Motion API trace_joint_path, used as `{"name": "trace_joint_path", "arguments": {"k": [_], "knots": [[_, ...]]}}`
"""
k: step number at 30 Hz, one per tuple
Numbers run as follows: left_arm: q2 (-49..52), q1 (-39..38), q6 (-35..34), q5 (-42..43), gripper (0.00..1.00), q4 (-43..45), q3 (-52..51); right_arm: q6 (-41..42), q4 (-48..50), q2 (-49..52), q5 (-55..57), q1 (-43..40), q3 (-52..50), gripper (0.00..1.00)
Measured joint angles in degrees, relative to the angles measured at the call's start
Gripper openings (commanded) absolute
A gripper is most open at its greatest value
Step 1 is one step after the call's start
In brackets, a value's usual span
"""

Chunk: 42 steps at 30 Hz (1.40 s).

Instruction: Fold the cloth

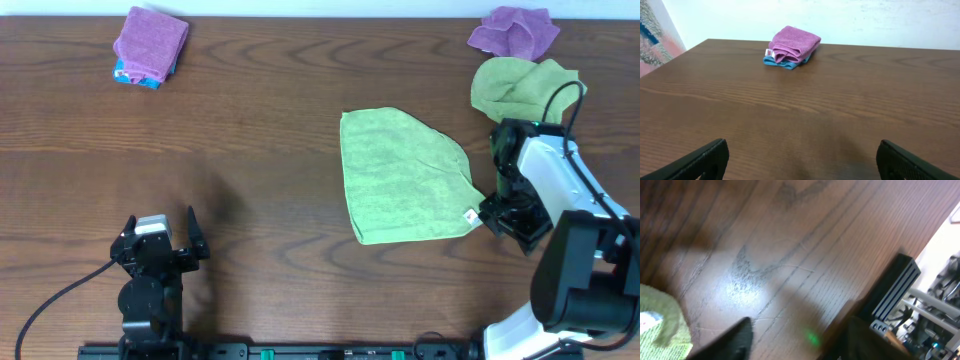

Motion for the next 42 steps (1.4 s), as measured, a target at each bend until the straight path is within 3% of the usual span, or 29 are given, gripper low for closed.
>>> {"name": "trace_joint_path", "arguments": {"k": [2,9,15,23,29,31,36,42], "knots": [[0.00,0.00,0.00,0.00,0.95,0.00,0.00,0.02,0.46,0.00,-0.33,0.02,0.00,0.57],[0.00,0.00,0.00,0.02,0.95,0.00,0.00,-6.38,8.96,-1.73,-2.08,1.05,0.17,0.60],[0.00,0.00,0.00,0.02,0.95,0.00,0.00,-17.73,20.90,-13.62,-4.70,5.18,0.42,0.58],[0.00,0.00,0.00,0.00,0.95,0.00,0.00,-27.06,25.94,-23.91,-10.25,8.28,0.66,0.68],[0.00,0.00,0.00,0.02,0.95,0.00,0.00,-30.69,25.44,-26.64,-12.66,9.33,0.66,0.86],[0.00,0.00,0.00,0.00,0.95,0.00,0.00,-31.87,24.76,-26.69,-13.40,9.60,0.66,0.98],[0.00,0.00,-0.98,2.45,0.95,0.02,0.00,-35.98,23.04,-26.69,-14.97,9.62,0.66,0.99],[0.00,0.00,-5.05,16.65,0.95,0.50,-0.11,-38.53,21.73,-26.69,-16.28,9.62,0.66,0.97]]}}
